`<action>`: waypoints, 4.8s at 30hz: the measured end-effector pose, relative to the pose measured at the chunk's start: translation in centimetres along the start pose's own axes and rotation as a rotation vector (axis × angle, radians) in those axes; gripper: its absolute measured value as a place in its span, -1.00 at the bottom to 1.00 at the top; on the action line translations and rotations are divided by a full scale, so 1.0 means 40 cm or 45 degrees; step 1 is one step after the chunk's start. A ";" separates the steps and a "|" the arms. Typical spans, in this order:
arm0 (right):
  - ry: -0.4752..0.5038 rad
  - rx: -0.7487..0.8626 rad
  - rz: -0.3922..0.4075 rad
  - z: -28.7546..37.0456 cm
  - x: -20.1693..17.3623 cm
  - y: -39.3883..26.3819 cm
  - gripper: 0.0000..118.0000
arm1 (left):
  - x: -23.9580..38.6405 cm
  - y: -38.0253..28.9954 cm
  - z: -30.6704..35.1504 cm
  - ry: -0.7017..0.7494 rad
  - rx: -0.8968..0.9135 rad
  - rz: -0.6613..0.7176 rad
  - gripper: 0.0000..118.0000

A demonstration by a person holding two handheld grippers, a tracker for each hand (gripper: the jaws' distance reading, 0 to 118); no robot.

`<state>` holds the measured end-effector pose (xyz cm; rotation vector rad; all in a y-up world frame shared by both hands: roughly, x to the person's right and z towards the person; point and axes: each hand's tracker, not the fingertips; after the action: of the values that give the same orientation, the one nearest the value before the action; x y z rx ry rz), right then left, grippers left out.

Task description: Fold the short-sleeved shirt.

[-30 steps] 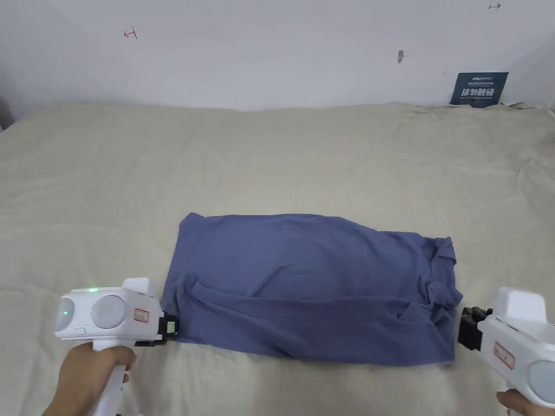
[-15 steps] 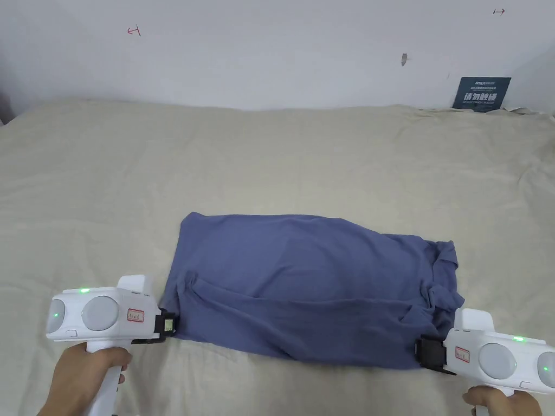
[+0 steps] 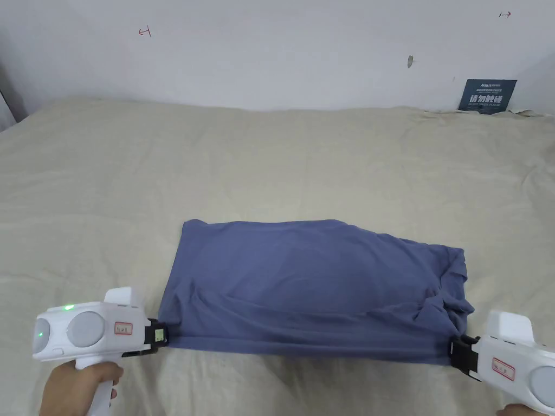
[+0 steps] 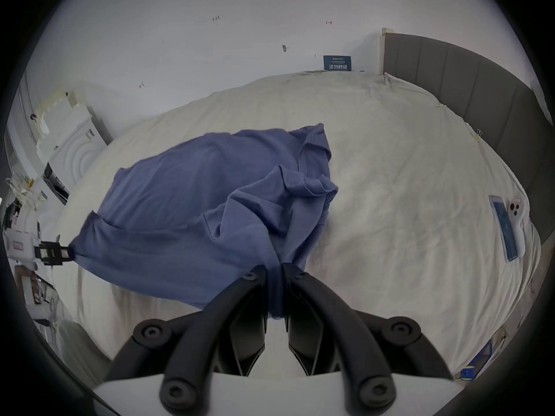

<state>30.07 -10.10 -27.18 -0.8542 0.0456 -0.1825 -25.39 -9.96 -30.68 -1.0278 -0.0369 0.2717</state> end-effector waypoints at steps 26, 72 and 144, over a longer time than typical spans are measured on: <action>-0.103 -0.145 -0.031 0.073 -0.003 -0.213 -0.33 | -0.013 -0.230 0.043 0.107 -0.078 0.047 -0.55; -0.108 0.559 0.168 0.126 -0.201 0.224 -0.99 | 0.161 0.387 -0.129 0.116 0.309 -0.321 -1.00; 0.005 0.158 0.093 -0.073 -0.007 0.392 -0.92 | 0.067 0.296 -0.032 0.072 0.172 -0.218 -1.00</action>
<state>31.67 -2.13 -40.92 -0.7277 0.0685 -0.1174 -25.04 -4.63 -41.66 -0.8920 -0.0543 0.0874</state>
